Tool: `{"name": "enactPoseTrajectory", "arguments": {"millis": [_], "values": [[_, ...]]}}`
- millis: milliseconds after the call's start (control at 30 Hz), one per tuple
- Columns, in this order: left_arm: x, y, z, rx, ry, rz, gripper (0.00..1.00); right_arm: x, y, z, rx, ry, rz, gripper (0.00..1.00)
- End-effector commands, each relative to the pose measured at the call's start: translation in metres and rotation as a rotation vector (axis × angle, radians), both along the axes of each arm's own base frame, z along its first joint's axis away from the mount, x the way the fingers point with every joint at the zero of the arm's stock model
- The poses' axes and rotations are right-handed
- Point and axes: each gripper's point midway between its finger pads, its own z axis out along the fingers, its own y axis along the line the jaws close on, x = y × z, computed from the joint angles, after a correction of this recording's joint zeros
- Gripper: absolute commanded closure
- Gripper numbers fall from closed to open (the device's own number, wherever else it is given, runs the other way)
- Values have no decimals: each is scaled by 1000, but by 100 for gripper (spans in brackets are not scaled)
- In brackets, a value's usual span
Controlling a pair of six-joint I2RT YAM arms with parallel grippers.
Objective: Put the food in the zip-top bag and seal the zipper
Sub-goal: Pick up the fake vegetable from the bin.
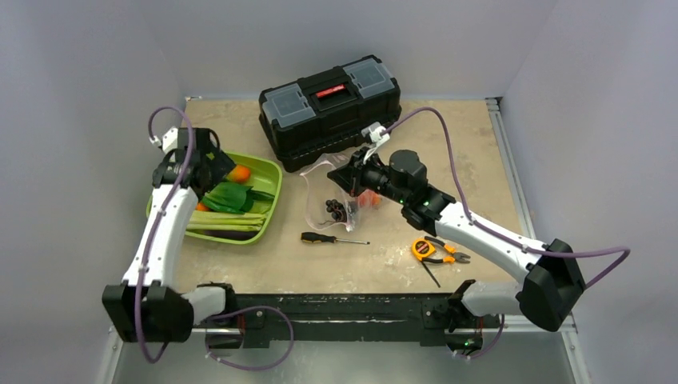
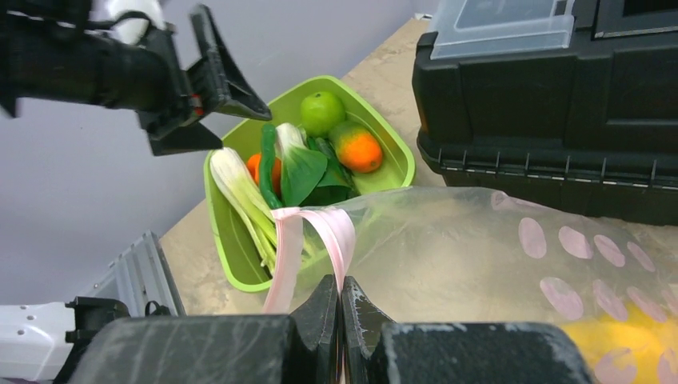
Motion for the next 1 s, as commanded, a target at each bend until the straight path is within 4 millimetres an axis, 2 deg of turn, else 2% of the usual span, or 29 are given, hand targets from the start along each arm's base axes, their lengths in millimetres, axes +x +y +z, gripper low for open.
{"name": "enactPoseTrajectory", "arguments": {"millis": [0,133,367,467,633,833,967], "values": [[38,2,-9,-238,-16,94,9,-4,-4,26,48,-79,-2,100],[50,9,-27,-257,75,191,9,-4,-4,27,51,-82,1,100],[41,20,-77,-275,278,387,10,-6,-6,30,59,-92,-2,100],[40,13,-99,-336,327,426,10,-7,-8,32,60,-96,-3,100],[19,10,-122,-352,426,536,10,-9,-11,33,58,-102,-10,100],[28,-1,-147,-418,477,522,12,-7,-11,32,58,-100,-17,100],[24,-1,-157,-417,497,532,17,-7,-12,31,52,-100,-20,100]]}}
